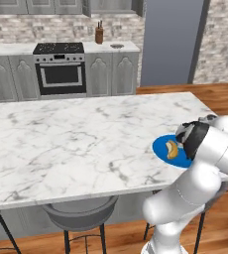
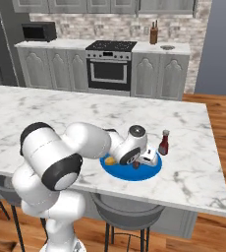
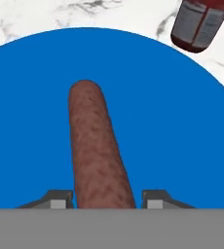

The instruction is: Move the hot dog bun to the plate on the dining table and place the condiment next to that plate. Then navigate to the fridge and take the sausage and place it on the plate as well.

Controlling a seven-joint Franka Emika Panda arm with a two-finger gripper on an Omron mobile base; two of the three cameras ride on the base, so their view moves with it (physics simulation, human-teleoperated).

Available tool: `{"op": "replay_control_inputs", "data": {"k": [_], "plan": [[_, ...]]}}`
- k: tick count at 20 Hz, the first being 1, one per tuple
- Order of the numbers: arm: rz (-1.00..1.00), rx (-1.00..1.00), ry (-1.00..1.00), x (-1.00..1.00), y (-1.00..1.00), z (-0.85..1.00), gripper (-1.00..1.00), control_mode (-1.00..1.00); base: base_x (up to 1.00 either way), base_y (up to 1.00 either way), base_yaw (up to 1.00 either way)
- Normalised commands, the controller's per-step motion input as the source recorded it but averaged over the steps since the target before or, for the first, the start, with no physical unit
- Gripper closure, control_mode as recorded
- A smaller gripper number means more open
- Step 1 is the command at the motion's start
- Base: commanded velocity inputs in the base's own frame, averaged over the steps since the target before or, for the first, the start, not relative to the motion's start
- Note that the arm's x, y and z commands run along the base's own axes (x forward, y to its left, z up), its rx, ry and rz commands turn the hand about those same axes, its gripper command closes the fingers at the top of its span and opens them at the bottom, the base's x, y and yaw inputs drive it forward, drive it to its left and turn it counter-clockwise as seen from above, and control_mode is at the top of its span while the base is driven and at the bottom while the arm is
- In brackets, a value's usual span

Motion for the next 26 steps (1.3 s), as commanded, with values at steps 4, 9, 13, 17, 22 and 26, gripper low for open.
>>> {"op": "replay_control_inputs", "data": {"k": [4, 9, 13, 17, 22, 26], "plan": [[0.0, 0.0, -0.07, -0.04, -0.06, 0.0, -1.0, -1.0, 0.0, 0.0, 0.0], [0.0, -0.02, -0.12, -0.26, 0.08, 0.39, -1.0, -1.0, 0.0, 0.0, 0.0], [-0.03, -0.07, -0.07, -0.31, 0.37, 0.77, -1.0, -1.0, 0.0, 0.0, 0.0], [-0.05, -0.02, -0.01, -0.45, 0.57, 1.0, -1.0, -1.0, 0.0, 0.0, 0.0], [-0.02, 0.0, 0.12, -0.77, 0.89, 0.93, -1.0, -1.0, 0.0, 0.0, 0.0], [0.0, 0.0, 0.25, -0.98, 1.0, 0.6, -1.0, -1.0, 0.0, 0.0, 0.0]]}}
